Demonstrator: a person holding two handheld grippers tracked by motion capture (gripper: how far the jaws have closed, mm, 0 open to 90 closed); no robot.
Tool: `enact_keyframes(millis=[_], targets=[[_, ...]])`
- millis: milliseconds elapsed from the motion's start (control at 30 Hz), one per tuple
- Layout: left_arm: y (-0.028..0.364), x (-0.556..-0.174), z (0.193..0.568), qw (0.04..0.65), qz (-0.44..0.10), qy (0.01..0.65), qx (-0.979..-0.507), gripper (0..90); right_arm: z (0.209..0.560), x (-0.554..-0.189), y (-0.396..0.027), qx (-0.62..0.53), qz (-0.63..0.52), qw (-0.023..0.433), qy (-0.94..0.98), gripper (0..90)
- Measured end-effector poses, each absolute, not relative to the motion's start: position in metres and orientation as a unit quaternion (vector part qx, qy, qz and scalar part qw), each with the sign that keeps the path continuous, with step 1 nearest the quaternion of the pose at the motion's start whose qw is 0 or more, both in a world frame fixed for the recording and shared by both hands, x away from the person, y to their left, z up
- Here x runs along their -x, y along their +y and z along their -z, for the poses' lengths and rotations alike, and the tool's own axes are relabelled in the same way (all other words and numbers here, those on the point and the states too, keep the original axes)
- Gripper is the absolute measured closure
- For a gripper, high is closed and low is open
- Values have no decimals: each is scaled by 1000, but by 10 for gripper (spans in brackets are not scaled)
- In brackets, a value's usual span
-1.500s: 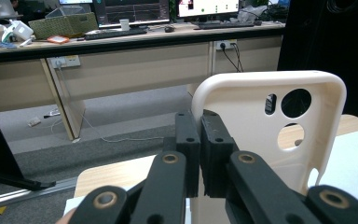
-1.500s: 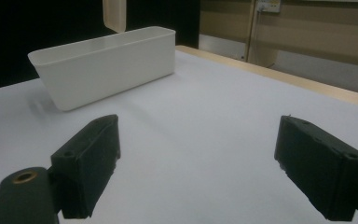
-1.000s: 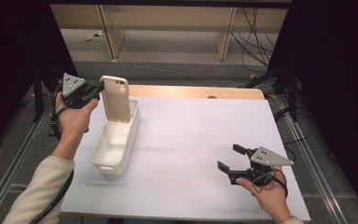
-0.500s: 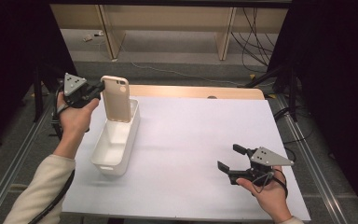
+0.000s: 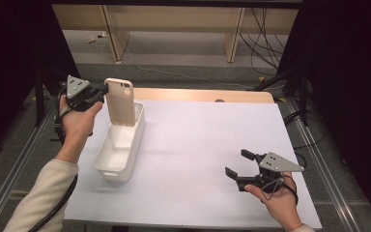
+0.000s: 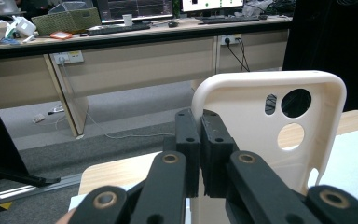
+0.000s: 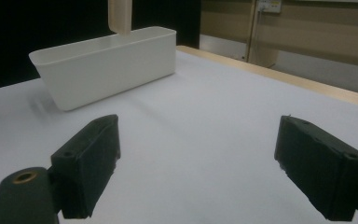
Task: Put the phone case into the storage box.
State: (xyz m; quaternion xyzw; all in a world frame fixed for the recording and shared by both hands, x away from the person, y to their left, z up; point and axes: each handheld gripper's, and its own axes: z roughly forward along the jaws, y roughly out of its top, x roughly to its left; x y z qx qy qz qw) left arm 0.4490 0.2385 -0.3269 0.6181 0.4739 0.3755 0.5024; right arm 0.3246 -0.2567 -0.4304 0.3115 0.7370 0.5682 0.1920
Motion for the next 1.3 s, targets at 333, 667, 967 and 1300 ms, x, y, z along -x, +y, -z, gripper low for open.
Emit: enact_keyframes(millis=[333, 667, 967, 1300], targets=[[238, -452, 329, 502, -376, 475, -618, 868, 430, -324, -257, -310, -569, 189, 738, 154], [239, -455, 330, 502, -376, 476, -617, 868, 430, -325, -256, -309, -569, 193, 737, 153], [239, -457, 331, 501, -375, 474, -619, 868, 430, -324, -257, -309, -569, 191, 737, 153], [239, -460, 334, 500, -376, 474, -620, 869, 430, -324, -257, -309, -570, 191, 737, 153]])
